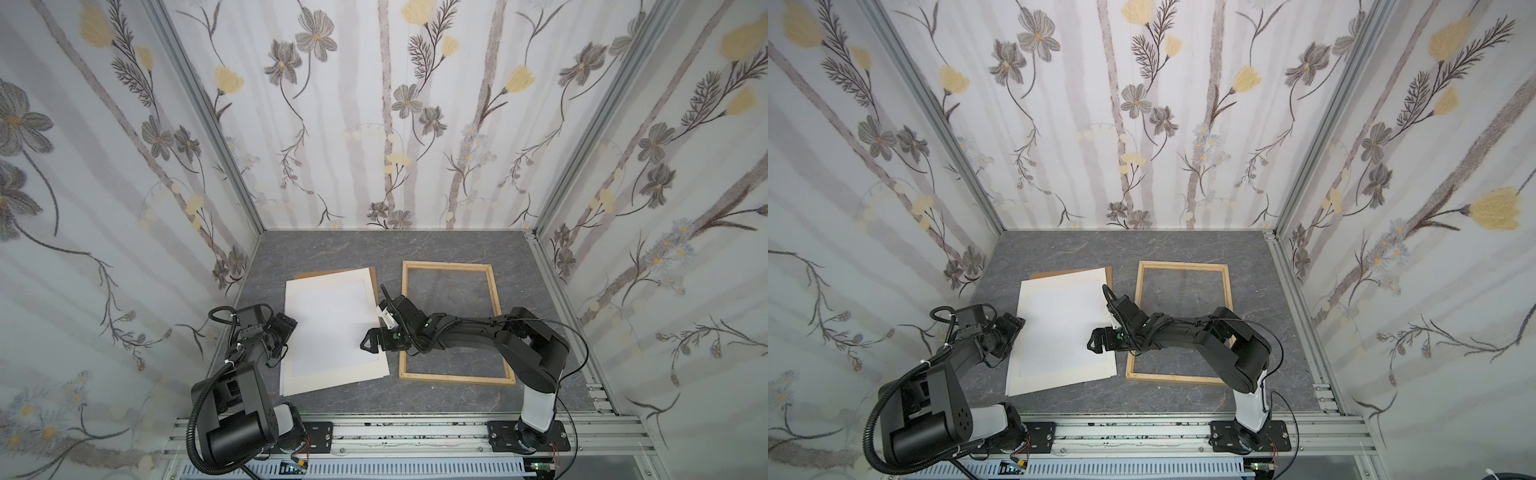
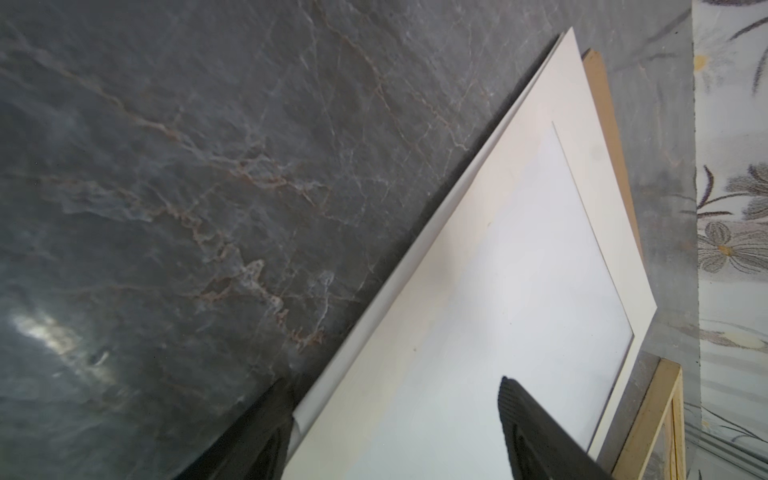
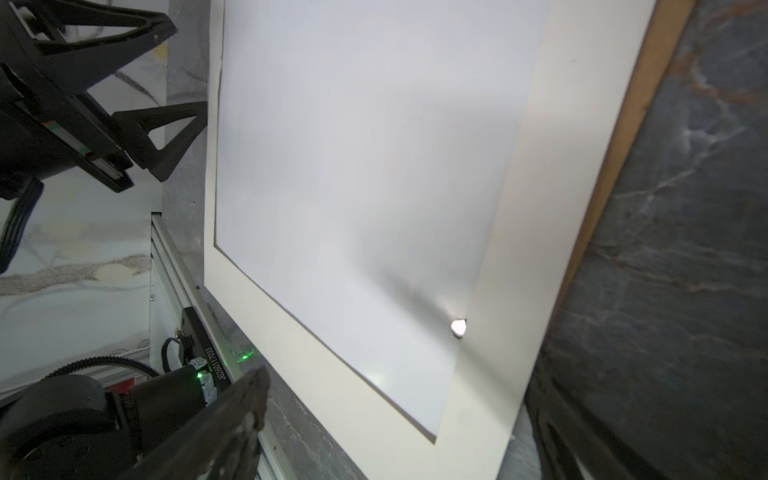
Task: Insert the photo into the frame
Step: 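Peel the cream mat board up off the white sheet with the right gripper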
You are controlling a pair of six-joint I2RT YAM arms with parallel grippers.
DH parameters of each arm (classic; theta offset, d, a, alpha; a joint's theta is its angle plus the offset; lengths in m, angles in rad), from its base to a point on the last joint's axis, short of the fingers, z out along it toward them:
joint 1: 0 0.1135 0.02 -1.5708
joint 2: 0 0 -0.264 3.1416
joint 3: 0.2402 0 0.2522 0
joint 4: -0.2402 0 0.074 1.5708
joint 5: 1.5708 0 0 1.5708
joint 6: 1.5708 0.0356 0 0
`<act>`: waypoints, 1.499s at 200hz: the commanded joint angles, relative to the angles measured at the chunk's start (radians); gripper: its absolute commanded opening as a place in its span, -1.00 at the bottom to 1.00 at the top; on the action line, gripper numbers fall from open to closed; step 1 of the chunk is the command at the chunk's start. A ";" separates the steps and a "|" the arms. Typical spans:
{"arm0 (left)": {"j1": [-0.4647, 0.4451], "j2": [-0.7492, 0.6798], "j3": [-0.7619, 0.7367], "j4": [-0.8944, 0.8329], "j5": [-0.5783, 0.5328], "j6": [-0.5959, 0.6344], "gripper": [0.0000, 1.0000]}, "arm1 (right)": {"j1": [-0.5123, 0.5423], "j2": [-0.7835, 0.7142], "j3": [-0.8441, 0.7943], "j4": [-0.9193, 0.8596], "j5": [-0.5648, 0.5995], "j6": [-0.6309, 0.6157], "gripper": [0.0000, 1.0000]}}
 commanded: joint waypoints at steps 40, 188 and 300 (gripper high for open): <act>-0.010 -0.033 -0.023 -0.106 0.021 -0.035 0.61 | 0.000 -0.048 0.032 -0.015 0.000 0.051 0.90; -0.018 -0.089 -0.001 -0.131 0.008 -0.039 0.60 | -0.012 -0.050 -0.038 0.092 0.015 0.153 0.13; 0.007 -0.115 0.184 -0.249 0.032 0.034 0.79 | 0.017 -0.078 0.071 -0.068 0.059 0.039 -1.00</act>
